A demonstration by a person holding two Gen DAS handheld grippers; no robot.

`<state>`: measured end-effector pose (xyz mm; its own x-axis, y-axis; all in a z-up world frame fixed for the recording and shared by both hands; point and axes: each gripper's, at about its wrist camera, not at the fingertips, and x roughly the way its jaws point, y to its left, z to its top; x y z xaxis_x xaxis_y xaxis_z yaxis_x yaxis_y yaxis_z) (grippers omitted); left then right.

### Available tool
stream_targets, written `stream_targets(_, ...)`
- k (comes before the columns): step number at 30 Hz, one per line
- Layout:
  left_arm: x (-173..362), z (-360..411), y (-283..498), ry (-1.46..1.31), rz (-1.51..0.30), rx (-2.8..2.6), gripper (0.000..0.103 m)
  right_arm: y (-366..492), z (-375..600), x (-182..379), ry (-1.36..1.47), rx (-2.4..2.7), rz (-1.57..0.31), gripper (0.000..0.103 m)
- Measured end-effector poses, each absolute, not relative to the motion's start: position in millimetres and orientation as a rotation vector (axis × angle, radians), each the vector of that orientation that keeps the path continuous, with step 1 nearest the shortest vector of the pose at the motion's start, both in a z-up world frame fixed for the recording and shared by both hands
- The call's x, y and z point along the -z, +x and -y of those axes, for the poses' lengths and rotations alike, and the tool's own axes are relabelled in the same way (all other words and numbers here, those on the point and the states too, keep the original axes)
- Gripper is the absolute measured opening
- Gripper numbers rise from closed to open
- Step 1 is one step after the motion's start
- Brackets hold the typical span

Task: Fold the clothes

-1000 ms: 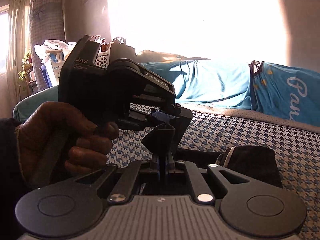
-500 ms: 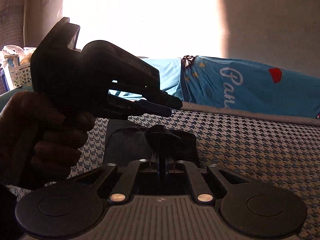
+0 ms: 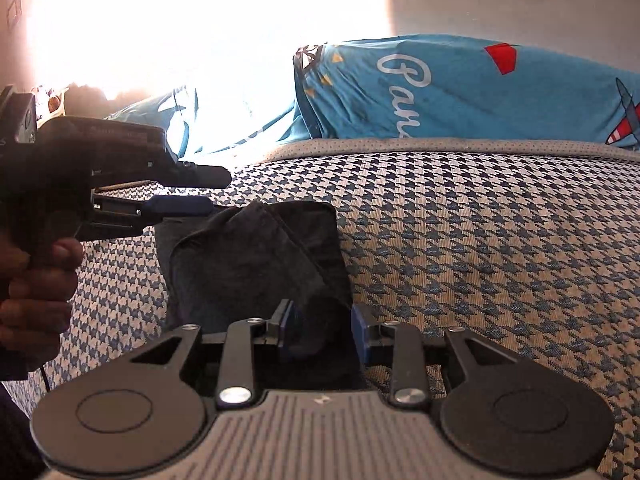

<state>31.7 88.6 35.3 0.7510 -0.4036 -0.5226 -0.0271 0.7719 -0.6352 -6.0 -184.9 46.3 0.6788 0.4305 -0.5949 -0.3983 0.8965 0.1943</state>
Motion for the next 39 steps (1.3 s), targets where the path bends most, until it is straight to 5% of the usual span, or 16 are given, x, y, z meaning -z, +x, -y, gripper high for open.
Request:
stream_targets(14, -33, -111, 27, -0.644, -0.705, 0.195, 0.031, 60, 151, -50, 0.055, -0.657, -0.694, 0.036)
stream_targets(18, -33, -108, 27, -0.628, -0.706, 0.213, 0.04, 76, 135, -44, 0.012, -0.682, -0.69, 0.042)
stream_targets(25, -35, -108, 25, -0.603, -0.692, 0.219, 0.04, 99, 118, -30, -0.001, -0.708, -0.719, 0.043)
stream_targets(35, -30, -116, 28, -0.635, -0.699, 0.213, 0.04, 108, 101, -20, -0.022, -0.734, -0.729, 0.042)
stream_targets(39, -28, -117, 28, -0.633, -0.702, 0.211, 0.04, 106, 100, -18, -0.03, -0.745, -0.728, 0.033)
